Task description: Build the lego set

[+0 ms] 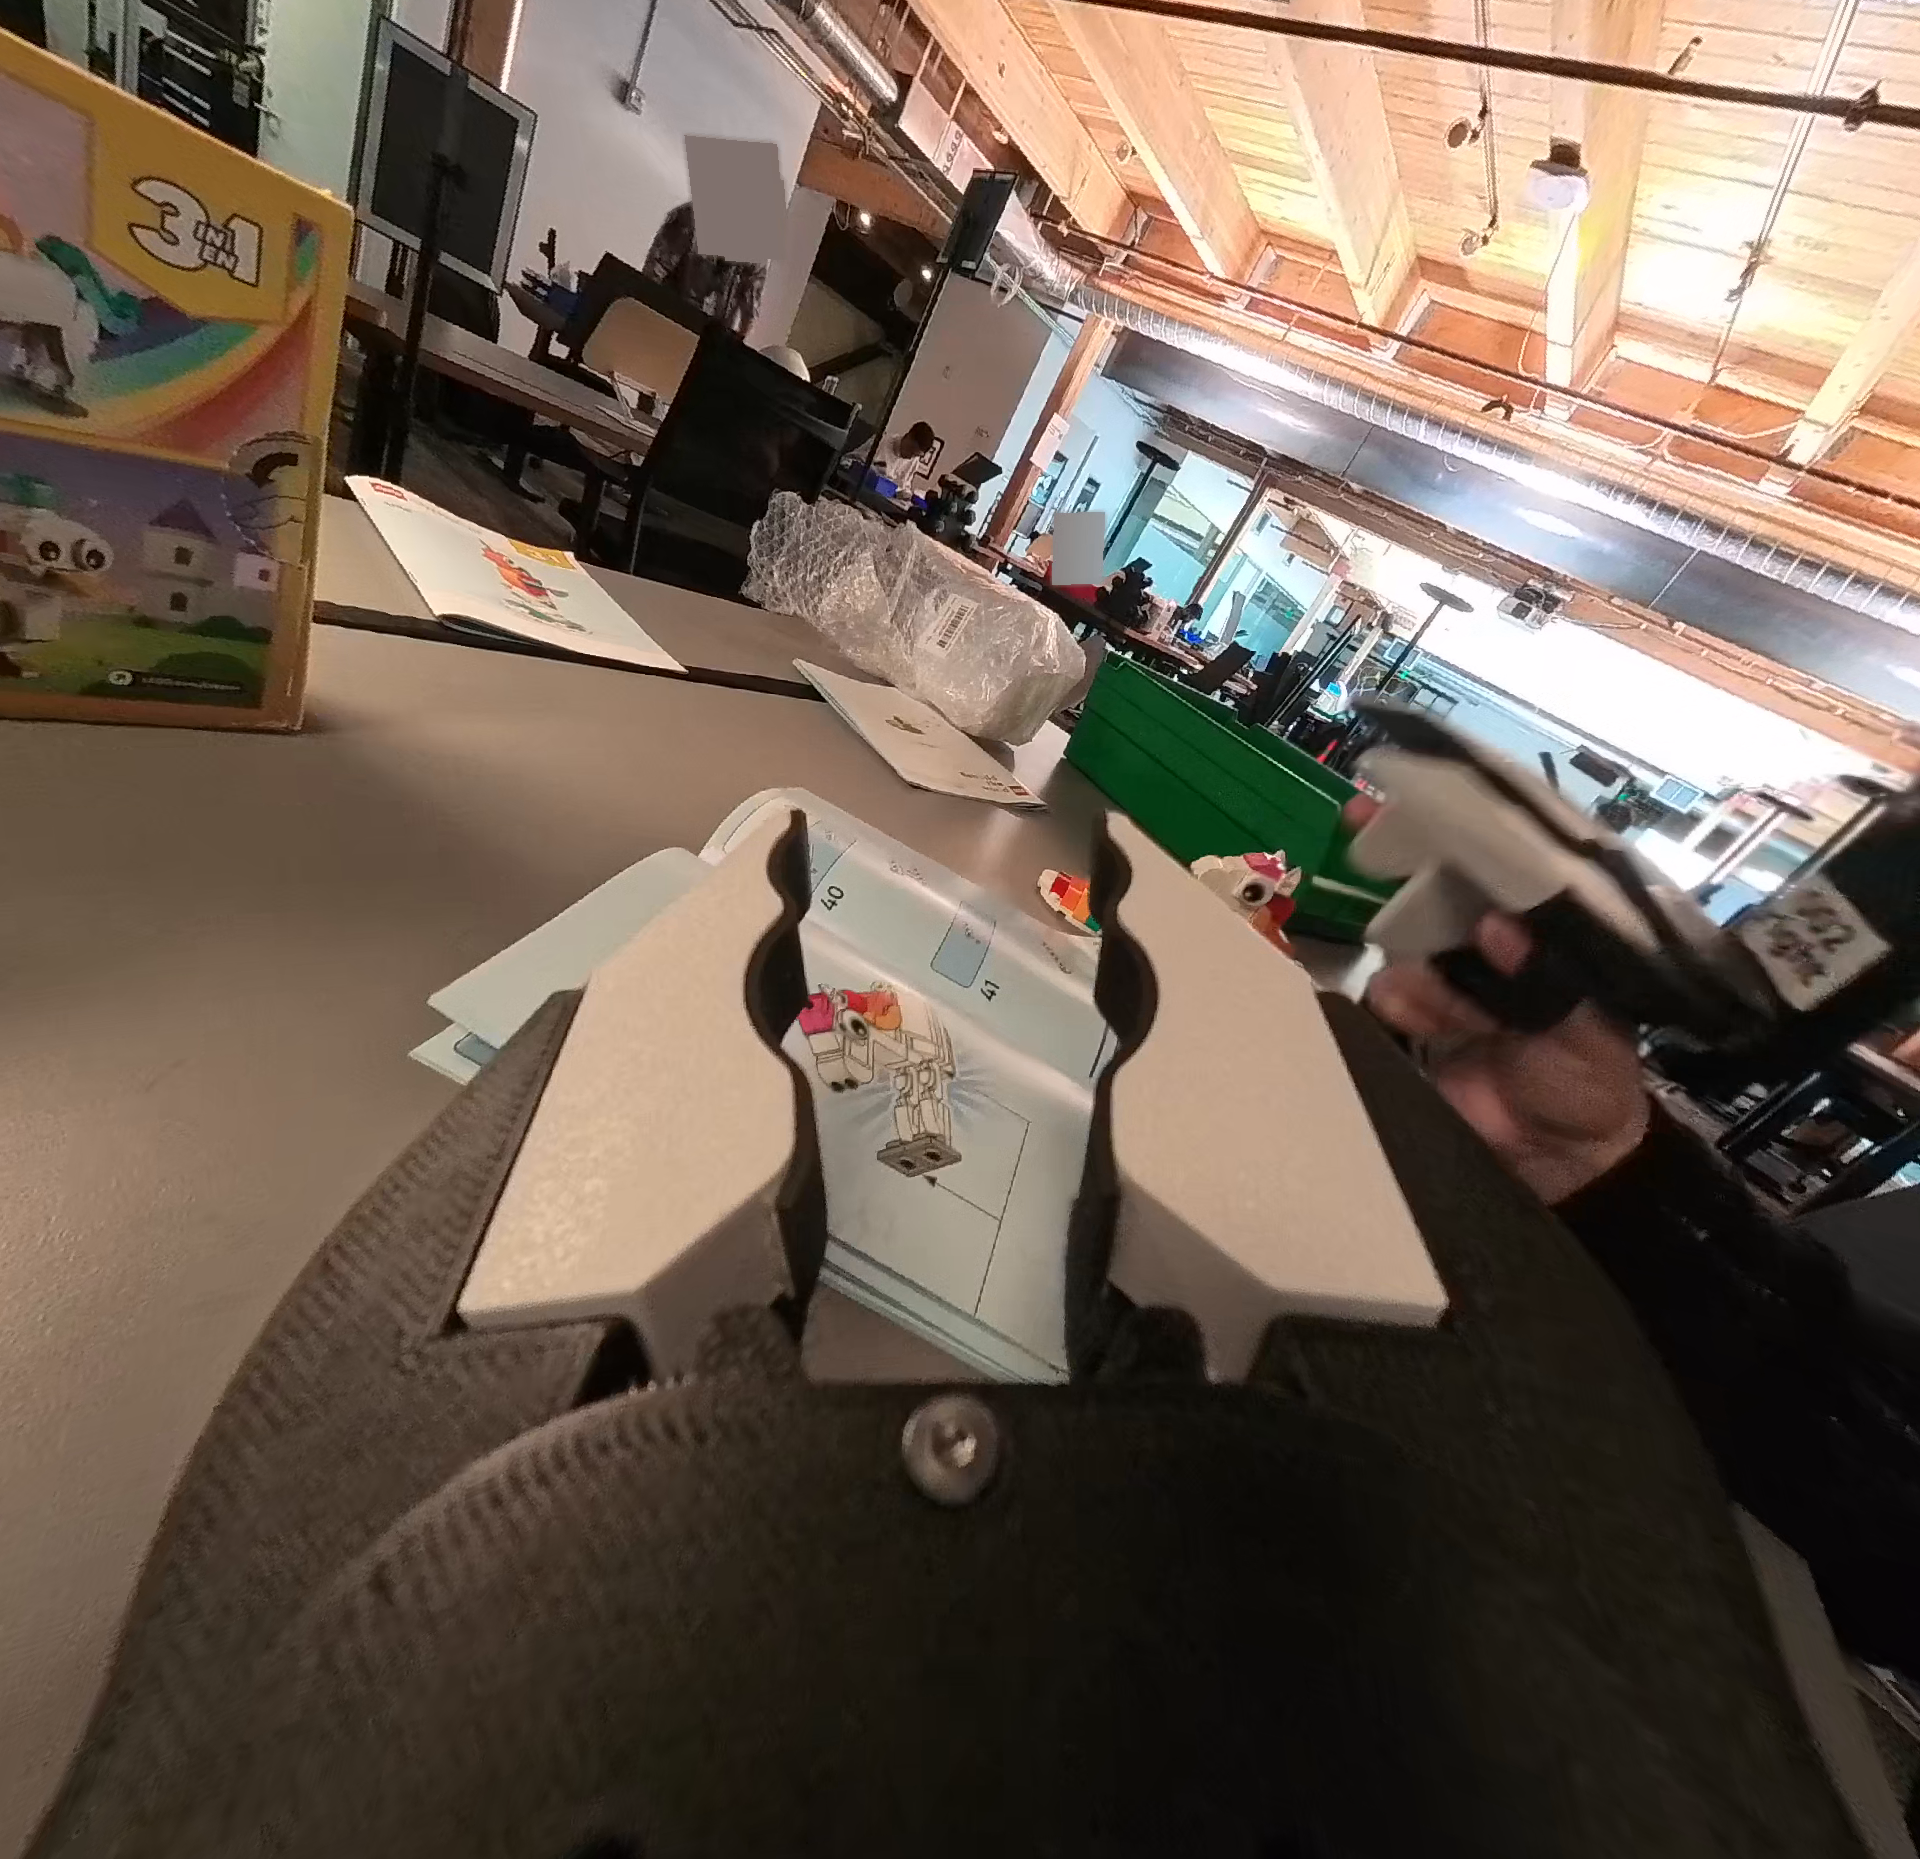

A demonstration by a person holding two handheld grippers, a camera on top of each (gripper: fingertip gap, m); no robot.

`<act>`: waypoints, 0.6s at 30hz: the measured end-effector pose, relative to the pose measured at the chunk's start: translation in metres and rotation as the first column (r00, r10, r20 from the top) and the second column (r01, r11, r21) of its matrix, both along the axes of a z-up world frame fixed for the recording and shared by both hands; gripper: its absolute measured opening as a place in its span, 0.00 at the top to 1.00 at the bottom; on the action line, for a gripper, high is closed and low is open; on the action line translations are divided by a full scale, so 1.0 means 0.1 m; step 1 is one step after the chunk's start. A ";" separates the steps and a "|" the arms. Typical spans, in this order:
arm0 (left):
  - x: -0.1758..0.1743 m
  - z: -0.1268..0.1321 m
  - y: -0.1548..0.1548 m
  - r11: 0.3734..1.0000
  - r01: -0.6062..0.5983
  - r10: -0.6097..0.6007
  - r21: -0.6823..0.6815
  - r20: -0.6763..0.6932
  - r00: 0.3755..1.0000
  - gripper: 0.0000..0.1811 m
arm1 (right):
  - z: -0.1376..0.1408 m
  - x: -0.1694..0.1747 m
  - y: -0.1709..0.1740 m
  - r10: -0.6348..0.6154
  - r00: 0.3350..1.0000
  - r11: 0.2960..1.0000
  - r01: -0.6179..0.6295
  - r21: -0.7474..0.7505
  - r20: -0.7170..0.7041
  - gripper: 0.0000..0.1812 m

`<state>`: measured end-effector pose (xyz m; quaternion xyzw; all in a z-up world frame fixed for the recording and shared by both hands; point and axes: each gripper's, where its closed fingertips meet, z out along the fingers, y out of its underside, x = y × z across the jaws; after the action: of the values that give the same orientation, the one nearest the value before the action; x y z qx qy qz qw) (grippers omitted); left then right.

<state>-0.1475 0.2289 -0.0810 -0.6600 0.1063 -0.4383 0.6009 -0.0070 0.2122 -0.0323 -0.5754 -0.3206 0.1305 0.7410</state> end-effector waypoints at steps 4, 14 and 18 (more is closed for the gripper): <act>-0.01 0.00 0.00 1.000 -0.006 0.006 0.006 -0.005 1.000 0.71 | 0.62 0.73 -0.34 -0.172 0.979 0.881 0.201 0.428 -0.107 0.89; -0.01 0.00 0.00 1.000 -0.003 0.003 0.005 -0.003 1.000 0.70 | -0.23 1.66 -0.06 -0.252 0.957 0.967 0.244 0.073 0.143 0.82; -0.01 0.00 0.00 1.000 -0.004 0.005 0.010 -0.008 1.000 0.70 | -0.73 1.66 0.05 -0.128 0.970 0.946 0.183 -0.269 0.209 0.72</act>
<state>-0.1486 0.2292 -0.0806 -0.6590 0.1093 -0.4339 0.6046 0.1594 0.2169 -0.1053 -0.7097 -0.3208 0.0613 0.6242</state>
